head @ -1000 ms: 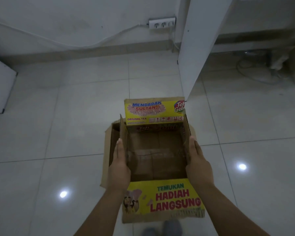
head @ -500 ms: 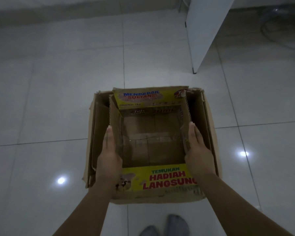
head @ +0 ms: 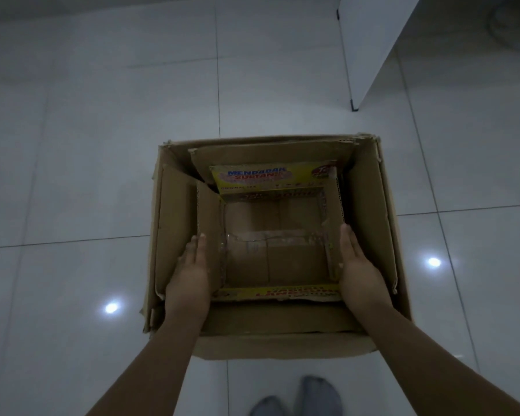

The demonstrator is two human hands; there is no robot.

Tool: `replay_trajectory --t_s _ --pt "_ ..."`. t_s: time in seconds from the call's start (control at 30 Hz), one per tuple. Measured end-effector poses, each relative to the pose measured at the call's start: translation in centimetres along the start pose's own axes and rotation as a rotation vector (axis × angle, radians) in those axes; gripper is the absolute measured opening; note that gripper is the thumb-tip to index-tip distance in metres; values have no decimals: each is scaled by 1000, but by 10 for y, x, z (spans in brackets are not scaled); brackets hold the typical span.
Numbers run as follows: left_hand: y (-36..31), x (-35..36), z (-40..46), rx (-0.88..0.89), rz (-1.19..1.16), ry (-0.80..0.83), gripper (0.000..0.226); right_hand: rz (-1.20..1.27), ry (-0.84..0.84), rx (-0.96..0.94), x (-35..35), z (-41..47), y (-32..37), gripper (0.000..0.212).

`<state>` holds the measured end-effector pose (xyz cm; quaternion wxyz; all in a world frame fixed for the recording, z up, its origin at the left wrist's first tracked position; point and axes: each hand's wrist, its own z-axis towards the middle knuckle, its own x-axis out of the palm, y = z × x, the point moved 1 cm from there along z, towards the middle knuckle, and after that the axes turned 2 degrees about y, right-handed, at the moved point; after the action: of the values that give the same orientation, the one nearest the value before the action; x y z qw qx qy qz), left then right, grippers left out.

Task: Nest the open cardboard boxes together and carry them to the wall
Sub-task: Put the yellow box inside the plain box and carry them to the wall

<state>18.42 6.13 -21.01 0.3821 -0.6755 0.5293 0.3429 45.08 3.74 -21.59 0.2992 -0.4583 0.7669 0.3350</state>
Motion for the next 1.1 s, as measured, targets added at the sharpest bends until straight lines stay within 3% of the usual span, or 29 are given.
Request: replay_trajectory --t_s 0.13,0.23,0.4,0.5,0.57,0.67,0.8,0.87,0.97,1.1 --pt "8 -6 -1 49 366 4 72 -259 -72 -71 -4 -6 0 81" --pt "15 -9 -3 61 586 3 70 -570 -36 -128 -8 -8 0 70" --pt "26 -10 -2 83 728 26 68 -949 83 -52 -15 -1 -7 62" --pt "27 -11 -2 72 753 42 69 -1024 103 -39 -19 -2 -12 63" --pt "24 -13 -4 59 731 65 69 -1002 101 -28 -20 -6 -12 63" --pt "12 -11 -13 76 494 126 75 -805 89 -55 -18 -15 -2 59" --pt "-3 3 -35 194 88 547 94 -436 115 -177 -2 -37 23 54" --pt "-1 7 -41 207 85 641 105 -290 156 -137 4 -48 28 54" --pt "1 7 -39 238 57 626 112 -231 150 -74 0 -48 34 52" --pt "4 2 -32 329 92 683 100 -80 148 8 -7 -3 55 56"
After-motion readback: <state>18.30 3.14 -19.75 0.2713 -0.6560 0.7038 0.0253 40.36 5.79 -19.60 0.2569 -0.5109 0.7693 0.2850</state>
